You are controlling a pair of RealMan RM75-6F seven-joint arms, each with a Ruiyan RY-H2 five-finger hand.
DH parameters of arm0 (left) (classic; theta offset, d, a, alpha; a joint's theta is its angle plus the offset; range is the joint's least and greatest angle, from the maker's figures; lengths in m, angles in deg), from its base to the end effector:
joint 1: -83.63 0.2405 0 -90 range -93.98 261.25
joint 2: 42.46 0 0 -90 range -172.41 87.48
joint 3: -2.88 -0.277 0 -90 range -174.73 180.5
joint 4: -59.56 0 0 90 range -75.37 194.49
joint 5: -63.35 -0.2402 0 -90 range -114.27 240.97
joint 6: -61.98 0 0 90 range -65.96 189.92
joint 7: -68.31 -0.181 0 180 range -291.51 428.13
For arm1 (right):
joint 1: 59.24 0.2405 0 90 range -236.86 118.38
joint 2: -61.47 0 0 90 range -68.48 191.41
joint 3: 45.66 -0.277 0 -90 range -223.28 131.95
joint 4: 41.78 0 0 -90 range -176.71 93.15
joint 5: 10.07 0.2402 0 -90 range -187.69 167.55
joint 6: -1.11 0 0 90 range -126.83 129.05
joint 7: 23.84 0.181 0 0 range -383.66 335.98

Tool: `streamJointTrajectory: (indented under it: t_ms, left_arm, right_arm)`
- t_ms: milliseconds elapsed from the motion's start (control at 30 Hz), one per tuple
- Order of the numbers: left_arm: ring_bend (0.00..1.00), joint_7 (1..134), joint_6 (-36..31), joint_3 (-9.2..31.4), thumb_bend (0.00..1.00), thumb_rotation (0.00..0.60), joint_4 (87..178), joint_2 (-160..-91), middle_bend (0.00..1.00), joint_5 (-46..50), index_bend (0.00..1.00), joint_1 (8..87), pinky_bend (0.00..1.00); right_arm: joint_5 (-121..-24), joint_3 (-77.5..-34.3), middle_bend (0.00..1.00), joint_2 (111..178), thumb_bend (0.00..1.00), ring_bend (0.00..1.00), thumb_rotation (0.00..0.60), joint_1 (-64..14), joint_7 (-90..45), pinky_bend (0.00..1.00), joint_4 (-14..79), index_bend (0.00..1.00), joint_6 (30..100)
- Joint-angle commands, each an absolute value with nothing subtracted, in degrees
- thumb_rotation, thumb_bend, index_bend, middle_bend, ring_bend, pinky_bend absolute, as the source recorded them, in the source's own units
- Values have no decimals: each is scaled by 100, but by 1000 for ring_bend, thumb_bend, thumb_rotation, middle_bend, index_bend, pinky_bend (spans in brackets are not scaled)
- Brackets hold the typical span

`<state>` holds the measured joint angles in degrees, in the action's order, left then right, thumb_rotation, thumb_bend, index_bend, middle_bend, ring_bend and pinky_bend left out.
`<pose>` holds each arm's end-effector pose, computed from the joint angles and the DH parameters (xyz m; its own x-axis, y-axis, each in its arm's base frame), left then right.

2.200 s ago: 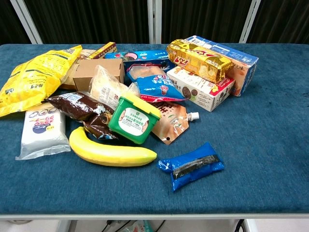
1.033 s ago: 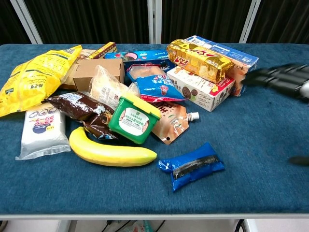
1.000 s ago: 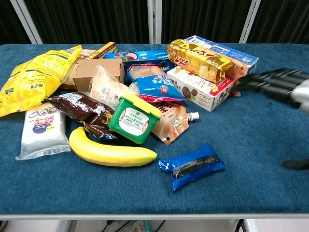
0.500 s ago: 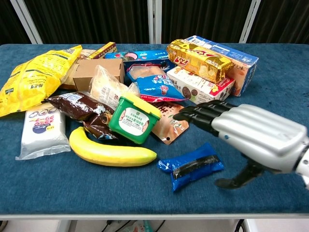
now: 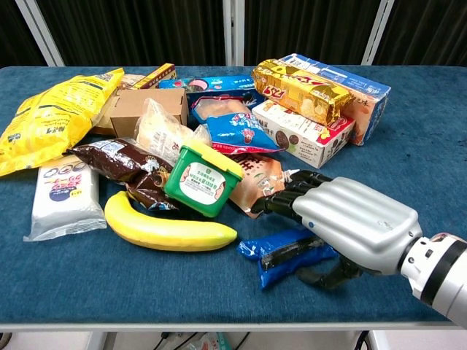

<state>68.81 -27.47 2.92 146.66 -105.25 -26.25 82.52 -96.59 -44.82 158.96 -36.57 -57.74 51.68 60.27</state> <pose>-0.3652 0.1883 0.1586 0.4941 -0.0007 0.8694 0.8694 -0.0097 -0.4941 -0.1454 -0.2235 -0.1265 0.5378 -0.2841 0.7938 -0.7568 -0.5776 0.3060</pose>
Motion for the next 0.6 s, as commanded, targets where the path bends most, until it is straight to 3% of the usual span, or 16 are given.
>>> streamJointTrajectory:
  t_ms: [33, 433, 600]
  left_arm:
    - [134, 6897, -2751, 294, 0, 470, 14653, -10529, 104, -2625, 122, 8254, 270]
    - [134, 6929, -2760, 289, 0, 468, 14619, -10542, 104, -2621, 122, 8271, 270]
    - [133, 6913, -2765, 295, 0, 470, 14645, -10541, 104, -2638, 122, 8262, 270]
  right_arm:
    - [-9669, -4439, 295, 15937, 259, 261, 600, -3664, -5778, 116, 5127, 283, 6081]
    - [-9822, -4406, 500, 16077, 327, 469, 600, -3759, -5832, 250, 4955, 562, 6549]
    - [-9906, -4494, 523, 15997, 338, 490, 600, -3723, -5700, 262, 5059, 599, 6674]
